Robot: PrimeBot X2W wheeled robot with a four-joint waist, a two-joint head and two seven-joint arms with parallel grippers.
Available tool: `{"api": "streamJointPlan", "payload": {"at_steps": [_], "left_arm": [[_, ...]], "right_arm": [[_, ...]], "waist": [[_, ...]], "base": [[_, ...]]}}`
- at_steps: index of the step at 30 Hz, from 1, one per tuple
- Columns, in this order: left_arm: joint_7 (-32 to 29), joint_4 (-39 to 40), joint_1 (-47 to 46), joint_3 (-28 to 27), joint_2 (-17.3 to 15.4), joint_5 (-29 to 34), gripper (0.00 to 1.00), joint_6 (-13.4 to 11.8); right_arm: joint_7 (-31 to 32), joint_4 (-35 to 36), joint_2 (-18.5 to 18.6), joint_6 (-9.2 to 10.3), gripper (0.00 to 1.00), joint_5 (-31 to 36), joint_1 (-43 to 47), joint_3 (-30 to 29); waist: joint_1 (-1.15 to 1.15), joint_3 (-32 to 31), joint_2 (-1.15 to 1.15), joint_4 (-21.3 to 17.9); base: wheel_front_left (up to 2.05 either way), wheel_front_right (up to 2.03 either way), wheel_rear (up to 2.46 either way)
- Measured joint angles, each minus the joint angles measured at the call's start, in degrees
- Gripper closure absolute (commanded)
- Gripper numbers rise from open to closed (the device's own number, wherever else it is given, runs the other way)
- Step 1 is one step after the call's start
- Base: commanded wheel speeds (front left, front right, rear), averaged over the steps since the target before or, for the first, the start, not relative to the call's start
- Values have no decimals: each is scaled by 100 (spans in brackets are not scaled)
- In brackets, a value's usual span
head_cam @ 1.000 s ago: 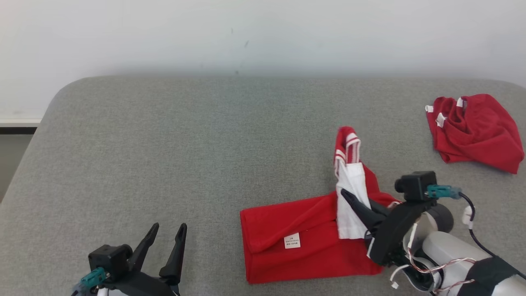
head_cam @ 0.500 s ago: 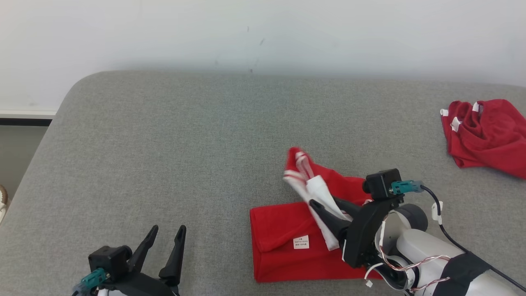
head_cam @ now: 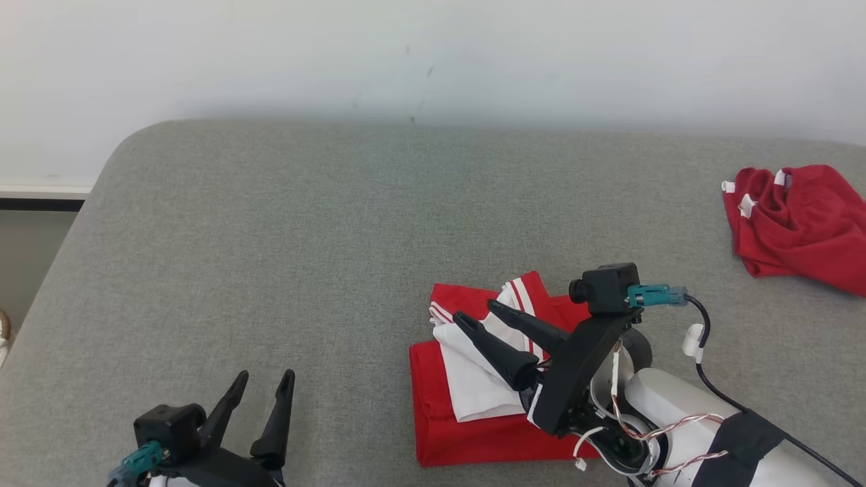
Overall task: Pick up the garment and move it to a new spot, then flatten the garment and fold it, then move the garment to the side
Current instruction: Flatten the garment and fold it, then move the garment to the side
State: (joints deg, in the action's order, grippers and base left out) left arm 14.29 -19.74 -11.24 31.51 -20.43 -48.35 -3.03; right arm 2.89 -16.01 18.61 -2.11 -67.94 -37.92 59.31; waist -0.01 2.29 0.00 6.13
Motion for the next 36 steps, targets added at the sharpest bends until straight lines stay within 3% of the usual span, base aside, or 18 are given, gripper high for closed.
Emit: {"api": "streamJointPlan", "payload": {"at_steps": [7, 16, 24, 36], "left_arm": [[1, 27, 25, -13, -25, 0, 0, -2], [1, 175, 119, -44, -34, 1, 0, -8], [1, 237, 107, -51, -48, 15, 0, -7], [1, 371, -38, -51, -67, 160, 0, 8]], "right_arm": [[-224, 296, 371, 31, 0, -71, 339, -225], [-621, 308, 795, 376, 0, -183, 613, -714], [-962, 35, 934, 597, 0, -428, 981, -1056], [-1080, -723, 747, 613, 0, -690, 1148, -1171]], "waist": [[0, -50, 0, -122], [0, 30, 0, -227], [0, 149, 0, -264], [0, 373, 0, -212]], "base": [[0, 0, 0], [0, 0, 0], [0, 0, 0], [0, 0, 0]]}}
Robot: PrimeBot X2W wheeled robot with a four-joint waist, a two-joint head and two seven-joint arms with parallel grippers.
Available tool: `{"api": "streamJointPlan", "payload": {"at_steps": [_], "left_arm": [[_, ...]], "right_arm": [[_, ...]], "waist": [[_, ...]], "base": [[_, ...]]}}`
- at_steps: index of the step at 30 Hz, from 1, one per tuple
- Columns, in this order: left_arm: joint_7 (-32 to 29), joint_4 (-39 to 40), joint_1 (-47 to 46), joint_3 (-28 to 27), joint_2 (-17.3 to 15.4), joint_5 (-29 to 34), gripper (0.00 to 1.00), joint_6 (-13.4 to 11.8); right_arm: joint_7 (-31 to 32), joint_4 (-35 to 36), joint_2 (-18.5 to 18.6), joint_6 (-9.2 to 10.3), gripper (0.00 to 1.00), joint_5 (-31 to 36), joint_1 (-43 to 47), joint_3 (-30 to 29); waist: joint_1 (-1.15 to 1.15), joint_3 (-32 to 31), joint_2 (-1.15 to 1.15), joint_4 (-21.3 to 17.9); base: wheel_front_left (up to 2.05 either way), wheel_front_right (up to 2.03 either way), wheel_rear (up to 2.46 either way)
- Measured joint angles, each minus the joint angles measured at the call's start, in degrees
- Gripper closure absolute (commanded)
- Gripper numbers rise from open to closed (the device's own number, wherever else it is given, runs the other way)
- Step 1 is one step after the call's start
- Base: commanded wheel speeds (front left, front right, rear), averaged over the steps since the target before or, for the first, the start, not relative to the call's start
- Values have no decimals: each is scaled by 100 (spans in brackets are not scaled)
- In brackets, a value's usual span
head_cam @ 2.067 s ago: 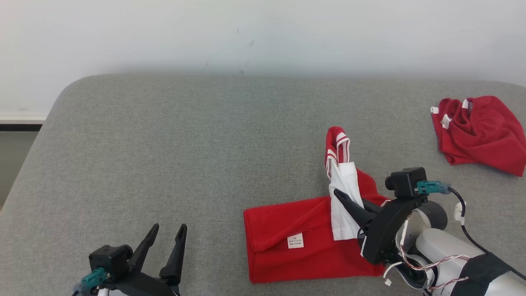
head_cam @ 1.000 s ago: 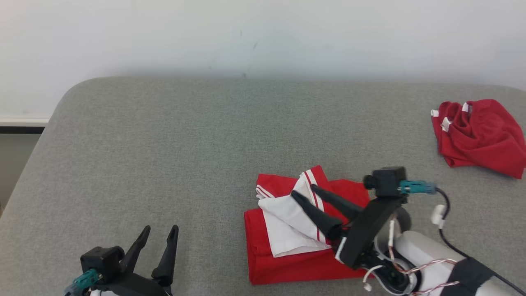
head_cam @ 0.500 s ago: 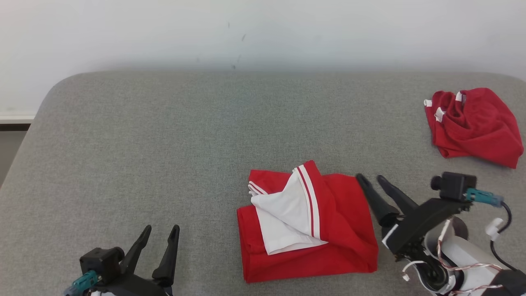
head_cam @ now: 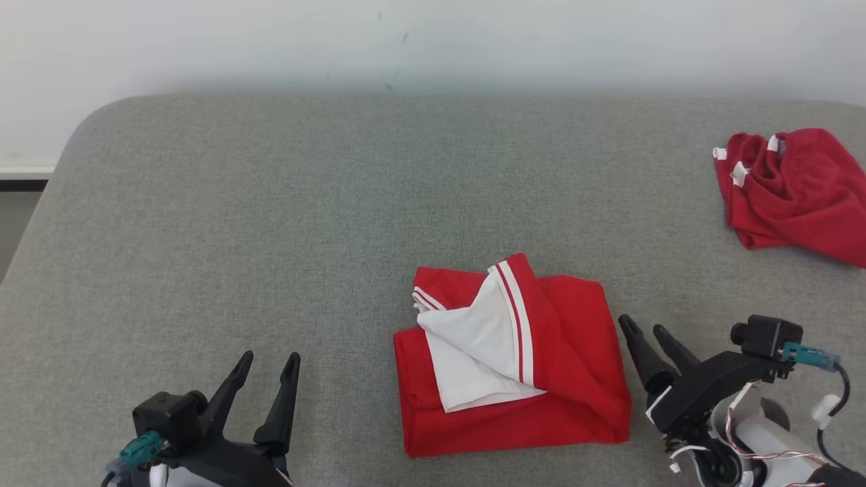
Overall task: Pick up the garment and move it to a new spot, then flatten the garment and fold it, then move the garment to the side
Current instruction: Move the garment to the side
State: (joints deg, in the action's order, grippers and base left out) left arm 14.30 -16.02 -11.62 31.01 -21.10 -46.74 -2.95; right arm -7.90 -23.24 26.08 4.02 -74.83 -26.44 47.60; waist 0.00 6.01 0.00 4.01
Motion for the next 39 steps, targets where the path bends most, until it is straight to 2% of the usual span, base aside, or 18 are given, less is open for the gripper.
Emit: {"api": "streamJointPlan", "payload": {"at_steps": [9, 17, 23, 24, 25, 26, 27, 35, 39], "left_arm": [[0, 14, -122, 27, -1, 14, 0, 52], [0, -21, -216, 19, -3, 44, 0, 100], [0, -42, -215, -2, -21, 44, 0, 100], [0, -45, -215, -4, -21, 44, 0, 100], [0, -51, -215, -9, -21, 44, 0, 100], [0, -56, -215, -13, -21, 44, 0, 100], [0, -59, -215, -16, -21, 44, 0, 100], [0, -88, -215, -25, -22, 44, 0, 102], [0, -166, -213, -25, -15, 44, 0, 102]], "right_arm": [[192, -636, -378, -151, 0, -149, -218, 67], [480, -1261, -536, -227, 0, -286, -328, 93], [691, -1512, -698, -490, 0, -502, -469, 78], [720, -1566, -725, -520, 39, -530, -474, 78], [743, -1606, -746, -570, 39, -550, -479, 69], [765, -1641, -765, -606, 63, -565, -482, 62], [786, -1677, -779, -632, 100, -581, -488, 57], [825, -1960, -973, -829, 100, -634, -573, 37], [619, -1971, -1062, -967, 100, -541, -774, 31]], "waist": [[0, 136, 0, 138], [0, 229, 0, 306], [1, 245, 0, 347], [1, 244, 0, 350], [1, 242, 0, 352], [1, 240, 0, 352], [1, 237, 0, 352], [1, 212, 0, 323], [1, 137, 0, 291]], "base": [[0, 0, 0], [0, 0, 0], [0, 0, 0], [0, 0, 0], [0, 0, 0], [0, 0, 0], [0, 0, 0], [0, 0, 0], [0, 0, 0]]}}
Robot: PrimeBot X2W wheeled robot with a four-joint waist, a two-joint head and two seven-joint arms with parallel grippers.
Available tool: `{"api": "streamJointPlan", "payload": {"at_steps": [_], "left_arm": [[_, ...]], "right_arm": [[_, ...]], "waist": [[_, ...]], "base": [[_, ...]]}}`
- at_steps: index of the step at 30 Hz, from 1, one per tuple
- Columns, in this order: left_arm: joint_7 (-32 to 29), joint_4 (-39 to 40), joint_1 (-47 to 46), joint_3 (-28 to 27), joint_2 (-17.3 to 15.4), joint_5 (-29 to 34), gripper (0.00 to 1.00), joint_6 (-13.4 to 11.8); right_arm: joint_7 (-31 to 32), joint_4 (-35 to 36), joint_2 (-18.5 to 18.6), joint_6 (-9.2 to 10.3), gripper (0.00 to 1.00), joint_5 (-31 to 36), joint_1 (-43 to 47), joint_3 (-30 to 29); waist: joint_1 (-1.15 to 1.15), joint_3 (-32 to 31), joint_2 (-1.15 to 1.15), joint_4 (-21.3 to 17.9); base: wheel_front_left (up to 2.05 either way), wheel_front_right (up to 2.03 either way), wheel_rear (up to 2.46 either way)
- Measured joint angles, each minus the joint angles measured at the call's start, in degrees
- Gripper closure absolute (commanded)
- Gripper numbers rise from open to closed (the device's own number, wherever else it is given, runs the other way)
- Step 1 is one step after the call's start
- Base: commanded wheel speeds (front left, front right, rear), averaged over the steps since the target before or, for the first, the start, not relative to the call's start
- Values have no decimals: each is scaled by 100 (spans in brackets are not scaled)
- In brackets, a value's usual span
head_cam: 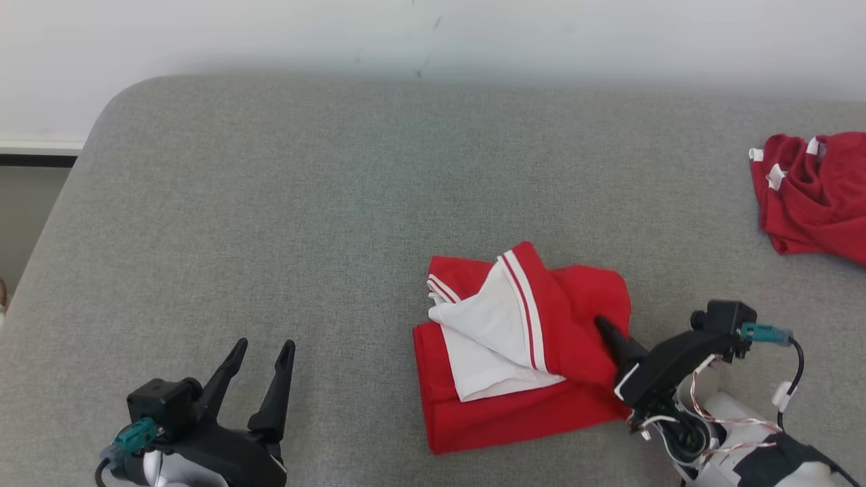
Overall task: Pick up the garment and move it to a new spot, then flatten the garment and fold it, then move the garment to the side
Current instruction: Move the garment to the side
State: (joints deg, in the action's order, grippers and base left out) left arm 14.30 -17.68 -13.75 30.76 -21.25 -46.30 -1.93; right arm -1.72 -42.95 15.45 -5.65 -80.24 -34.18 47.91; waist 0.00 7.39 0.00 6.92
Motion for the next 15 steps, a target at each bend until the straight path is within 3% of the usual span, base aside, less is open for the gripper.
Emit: {"api": "streamJointPlan", "payload": {"at_steps": [15], "left_arm": [[0, -43, 157, 42, 76, 0, 0, -5]], "right_arm": [[-575, 468, 415, -140, 100, 905, -847, 303]], "waist": [[0, -326, 0, -137]], "base": [[0, 0, 0]]}}
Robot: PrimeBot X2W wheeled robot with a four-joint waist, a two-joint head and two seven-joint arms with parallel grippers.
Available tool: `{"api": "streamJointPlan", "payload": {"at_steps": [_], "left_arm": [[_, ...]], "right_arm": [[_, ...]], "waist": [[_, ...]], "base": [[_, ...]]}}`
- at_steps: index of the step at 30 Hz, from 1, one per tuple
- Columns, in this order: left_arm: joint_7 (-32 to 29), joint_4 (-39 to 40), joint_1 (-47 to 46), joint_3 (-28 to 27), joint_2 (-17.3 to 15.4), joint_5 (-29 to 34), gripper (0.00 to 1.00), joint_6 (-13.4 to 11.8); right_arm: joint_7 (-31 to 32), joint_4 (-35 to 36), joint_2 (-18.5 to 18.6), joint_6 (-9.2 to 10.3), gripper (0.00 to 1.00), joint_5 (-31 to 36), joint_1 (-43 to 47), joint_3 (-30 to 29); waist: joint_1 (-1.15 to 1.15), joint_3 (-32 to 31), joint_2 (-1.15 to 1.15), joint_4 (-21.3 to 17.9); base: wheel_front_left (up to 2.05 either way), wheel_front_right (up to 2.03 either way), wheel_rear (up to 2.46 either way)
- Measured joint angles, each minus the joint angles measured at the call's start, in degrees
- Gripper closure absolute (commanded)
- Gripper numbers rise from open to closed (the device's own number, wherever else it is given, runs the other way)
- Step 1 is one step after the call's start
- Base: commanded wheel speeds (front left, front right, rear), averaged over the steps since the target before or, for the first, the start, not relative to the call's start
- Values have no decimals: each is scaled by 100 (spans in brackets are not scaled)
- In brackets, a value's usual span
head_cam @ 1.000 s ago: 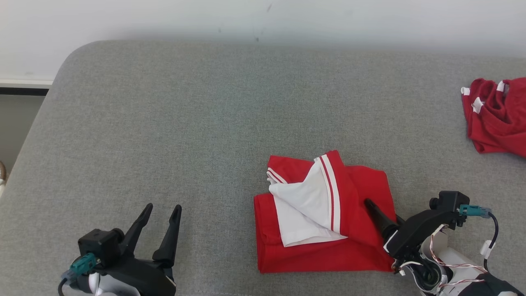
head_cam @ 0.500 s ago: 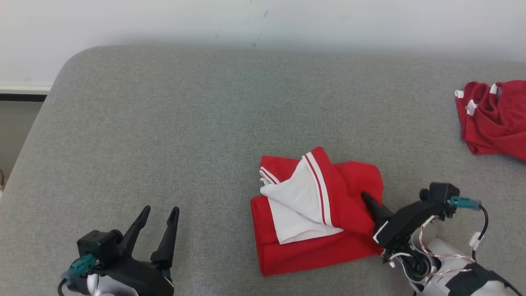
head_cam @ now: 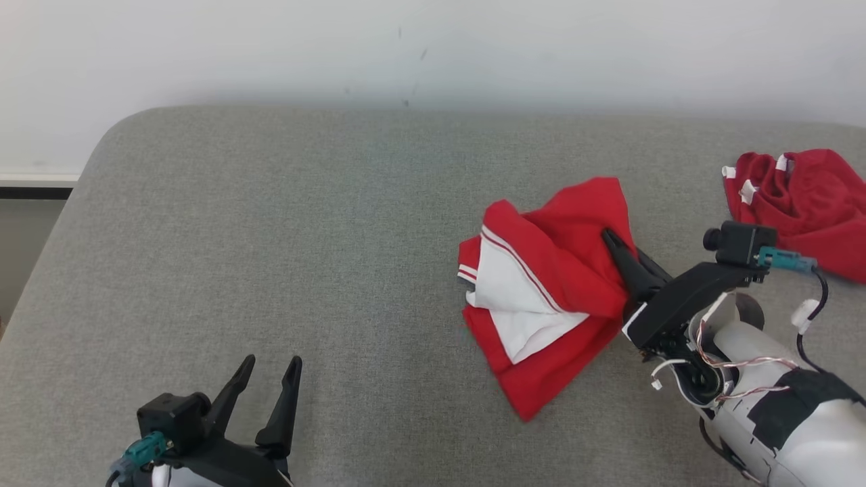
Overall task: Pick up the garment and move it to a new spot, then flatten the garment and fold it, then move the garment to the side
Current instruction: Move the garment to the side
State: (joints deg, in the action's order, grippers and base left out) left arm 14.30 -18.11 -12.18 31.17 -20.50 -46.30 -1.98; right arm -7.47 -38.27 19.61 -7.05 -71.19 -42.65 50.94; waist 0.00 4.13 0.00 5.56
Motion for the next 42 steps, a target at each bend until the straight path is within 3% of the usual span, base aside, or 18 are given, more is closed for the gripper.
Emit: {"api": "streamJointPlan", "payload": {"at_steps": [5, 13, 21, 31, 36, 42], "left_arm": [[0, 10, 2, 14, 33, 0, 0, 0], [1, 38, 13, 10, 33, 0, 0, -3], [1, 194, 90, -57, -59, 0, 0, -4], [0, 365, 75, -146, -264, 1, 0, -2], [-8, 522, 41, -170, -388, 8, 0, 3], [-67, 679, -170, -257, -539, 21, 0, 25]], "right_arm": [[-230, 479, 271, -1, 100, 240, -275, 114], [-302, 873, 360, -1, 100, 312, -494, 193], [-210, 1115, 392, -1, 100, -190, -775, 12], [476, 1043, 527, -1, 100, -1198, -1128, -358], [856, 791, 878, -1, 100, -1422, -1328, -505], [1155, 643, 1013, -1, 100, -1508, -1730, -576]], "waist": [[0, -46, 0, -49], [0, -65, 0, -100], [-1, 129, 0, -154], [-1, 526, 0, -303], [-1, 795, 0, -409], [-2, 1187, 0, -535]], "base": [[0, 0, 0], [0, 0, 0], [0, 0, 0], [0, 0, 0], [0, 0, 0], [0, 0, 0]]}}
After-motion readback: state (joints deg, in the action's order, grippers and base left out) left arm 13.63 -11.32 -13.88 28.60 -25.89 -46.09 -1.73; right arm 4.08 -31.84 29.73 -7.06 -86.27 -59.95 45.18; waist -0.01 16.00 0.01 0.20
